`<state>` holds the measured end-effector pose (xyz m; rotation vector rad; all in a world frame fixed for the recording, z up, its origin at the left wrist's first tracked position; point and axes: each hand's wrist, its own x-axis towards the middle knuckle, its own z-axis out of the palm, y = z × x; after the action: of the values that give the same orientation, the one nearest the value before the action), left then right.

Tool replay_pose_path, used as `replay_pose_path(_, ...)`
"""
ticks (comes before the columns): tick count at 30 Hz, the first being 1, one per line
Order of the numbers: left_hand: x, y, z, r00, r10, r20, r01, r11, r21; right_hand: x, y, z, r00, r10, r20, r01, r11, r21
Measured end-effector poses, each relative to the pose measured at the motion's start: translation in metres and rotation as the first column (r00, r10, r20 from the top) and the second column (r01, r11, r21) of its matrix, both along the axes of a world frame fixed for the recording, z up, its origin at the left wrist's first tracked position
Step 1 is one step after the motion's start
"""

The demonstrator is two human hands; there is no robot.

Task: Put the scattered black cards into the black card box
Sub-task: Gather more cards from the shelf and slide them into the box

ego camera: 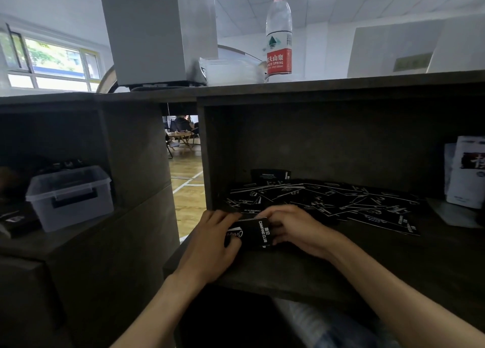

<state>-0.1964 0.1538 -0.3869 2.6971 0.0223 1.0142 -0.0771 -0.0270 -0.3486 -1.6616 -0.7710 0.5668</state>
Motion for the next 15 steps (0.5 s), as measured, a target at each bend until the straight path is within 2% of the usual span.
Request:
replay_pose_path(2,0.000,0.001,-0.002,1.000,0.003,0.008,-0.003,1.000,0.013,0.016,-0.001,0.001,0.991,-0.103,0.083,0.107,0.993,-0.048)
replay_pose_path(4,0.001,0.002,-0.003,1.000,-0.005,0.021,0.004,1.000,0.015,0.037,0.001,-0.001,0.917,-0.229,0.326,0.287,0.947,-0.143)
replay_pose_path(6,0.001,0.003,-0.003,0.999,-0.018,0.029,0.018,1.000,0.009,0.056,0.004,-0.002,0.834,-0.244,0.496,0.392,0.894,-0.219)
replay_pose_path(8,0.001,0.002,-0.003,0.999,-0.031,0.035,0.030,1.000,0.006,0.070,0.010,-0.002,0.834,-0.183,0.520,0.401,0.849,-0.344)
replay_pose_path(11,0.000,0.002,-0.002,0.999,-0.020,0.027,0.020,1.000,-0.001,0.075,0.020,0.001,0.849,-0.038,0.527,0.386,0.725,-0.571)
replay_pose_path(15,-0.001,0.001,-0.002,1.000,0.000,0.016,0.001,1.000,-0.026,0.082,0.027,0.007,0.855,0.014,0.518,0.369,0.686,-0.628)
